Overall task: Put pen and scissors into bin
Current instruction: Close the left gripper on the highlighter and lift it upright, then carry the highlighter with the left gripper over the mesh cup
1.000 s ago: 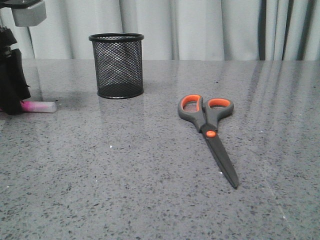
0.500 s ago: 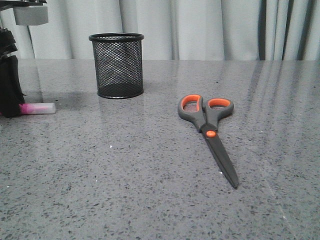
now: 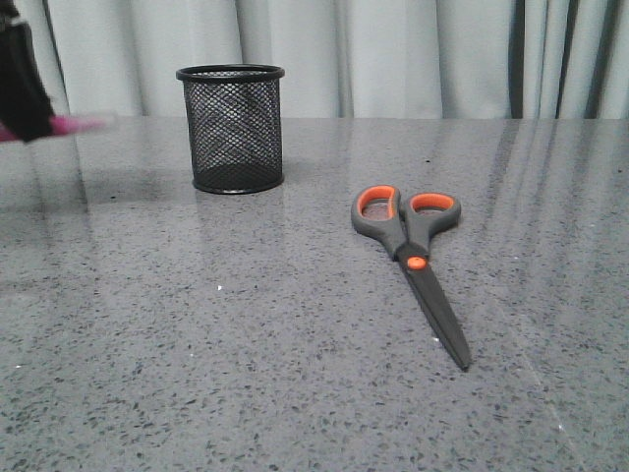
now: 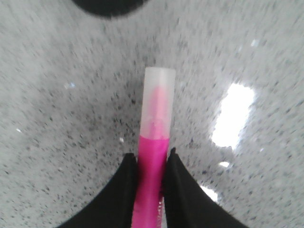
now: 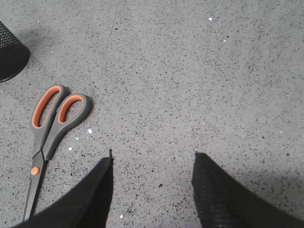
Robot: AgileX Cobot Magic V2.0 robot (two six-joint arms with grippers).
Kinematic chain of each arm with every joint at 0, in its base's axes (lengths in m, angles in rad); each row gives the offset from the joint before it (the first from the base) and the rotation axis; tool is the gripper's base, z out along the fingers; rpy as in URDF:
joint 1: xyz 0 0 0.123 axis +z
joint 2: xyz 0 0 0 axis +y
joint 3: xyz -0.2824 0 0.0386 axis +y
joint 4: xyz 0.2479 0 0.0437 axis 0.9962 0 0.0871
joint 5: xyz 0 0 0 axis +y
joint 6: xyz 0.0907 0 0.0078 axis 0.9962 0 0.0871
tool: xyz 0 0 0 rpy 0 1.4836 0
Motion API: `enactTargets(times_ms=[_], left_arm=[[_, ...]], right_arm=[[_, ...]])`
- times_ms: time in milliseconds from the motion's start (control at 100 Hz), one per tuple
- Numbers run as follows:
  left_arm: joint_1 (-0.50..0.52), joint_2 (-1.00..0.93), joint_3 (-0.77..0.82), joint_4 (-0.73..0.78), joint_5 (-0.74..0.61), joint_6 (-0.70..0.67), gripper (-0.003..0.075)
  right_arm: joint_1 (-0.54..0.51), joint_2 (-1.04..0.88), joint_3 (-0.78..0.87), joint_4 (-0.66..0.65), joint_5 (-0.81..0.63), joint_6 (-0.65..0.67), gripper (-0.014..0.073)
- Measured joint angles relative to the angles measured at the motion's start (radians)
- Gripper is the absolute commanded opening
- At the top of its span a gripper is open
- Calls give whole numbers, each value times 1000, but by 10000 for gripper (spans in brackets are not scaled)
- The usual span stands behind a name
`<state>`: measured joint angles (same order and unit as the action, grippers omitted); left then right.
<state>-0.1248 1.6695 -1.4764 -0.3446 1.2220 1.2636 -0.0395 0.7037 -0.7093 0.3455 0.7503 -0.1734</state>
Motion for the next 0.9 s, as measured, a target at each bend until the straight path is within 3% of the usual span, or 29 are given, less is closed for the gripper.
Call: enactTargets(times_ms=[270,560,900], left_arm=[[0,-106,-45,-209,8,-2,-11],[0,-133,-47,-616,-68,2,-22],[0,-67,20,-1016,-163,213,-22]], right_arm=[[0,0,0,0,0,0,342],[0,0,0,5,0,0,342],[0,0,0,6,4,0,342]])
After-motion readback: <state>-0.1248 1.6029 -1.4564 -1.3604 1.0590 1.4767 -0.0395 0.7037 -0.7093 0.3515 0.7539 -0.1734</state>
